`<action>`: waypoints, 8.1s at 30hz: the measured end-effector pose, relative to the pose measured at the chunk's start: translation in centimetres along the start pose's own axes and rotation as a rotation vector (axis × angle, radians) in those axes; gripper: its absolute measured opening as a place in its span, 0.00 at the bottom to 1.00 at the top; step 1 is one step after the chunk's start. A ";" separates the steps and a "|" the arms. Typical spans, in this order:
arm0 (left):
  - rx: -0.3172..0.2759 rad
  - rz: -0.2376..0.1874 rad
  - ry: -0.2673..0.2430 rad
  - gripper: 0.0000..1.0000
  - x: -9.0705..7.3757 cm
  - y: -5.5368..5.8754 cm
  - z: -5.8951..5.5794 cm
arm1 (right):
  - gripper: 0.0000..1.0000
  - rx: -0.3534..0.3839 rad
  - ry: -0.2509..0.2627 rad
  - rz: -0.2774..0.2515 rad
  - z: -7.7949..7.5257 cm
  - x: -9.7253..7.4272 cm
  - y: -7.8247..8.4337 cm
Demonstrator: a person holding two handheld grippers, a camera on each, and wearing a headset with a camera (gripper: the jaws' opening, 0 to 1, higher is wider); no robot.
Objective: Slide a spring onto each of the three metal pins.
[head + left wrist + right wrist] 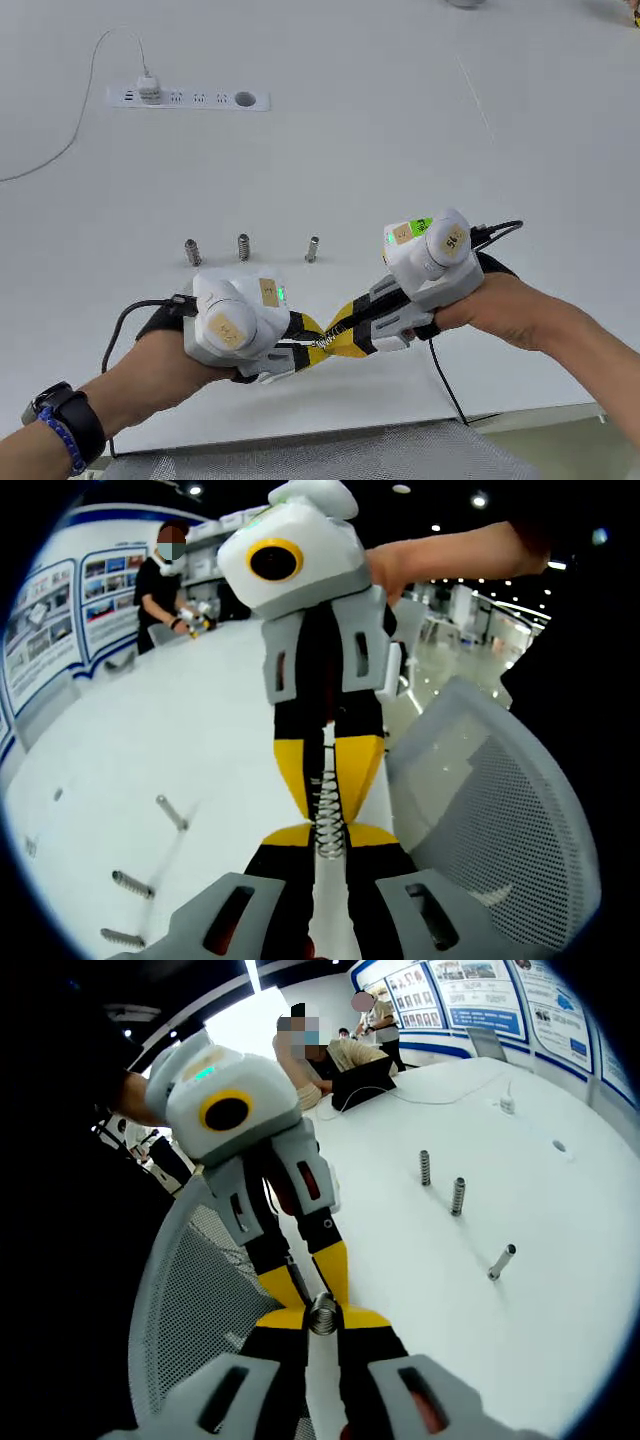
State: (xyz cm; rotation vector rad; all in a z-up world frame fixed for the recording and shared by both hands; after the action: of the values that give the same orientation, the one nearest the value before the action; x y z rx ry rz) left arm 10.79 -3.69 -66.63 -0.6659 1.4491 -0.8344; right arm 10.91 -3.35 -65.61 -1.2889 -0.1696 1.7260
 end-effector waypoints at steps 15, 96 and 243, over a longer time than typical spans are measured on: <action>-0.082 0.027 -0.034 0.13 -0.1 2.4 0.1 | 0.12 0.056 0.030 -0.044 -0.8 -0.7 0.1; -0.454 -0.017 -0.483 0.68 -7.2 8.3 8.5 | 0.12 0.056 0.342 0.036 -15.7 -3.5 -4.5; -0.565 0.008 -0.597 0.72 -13.2 12.3 8.5 | 0.68 0.342 0.398 -0.287 -13.3 1.1 -0.2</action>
State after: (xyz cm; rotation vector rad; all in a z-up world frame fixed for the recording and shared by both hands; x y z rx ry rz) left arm 21.04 13.25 -68.77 -1.2133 1.1218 -0.1647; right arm 21.76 -7.76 -72.04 -1.2531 0.1601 1.1701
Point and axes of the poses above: the centre of the closed fingertips' face, and the gripper's own axes: x roughly forward along the fingers, z roughly to its left, y roughly out of its underside, the point moved 1 cm from there along -x, roughly backward along the fingers, and after that the axes turned 8 degrees about x, right-handed, at the moved point
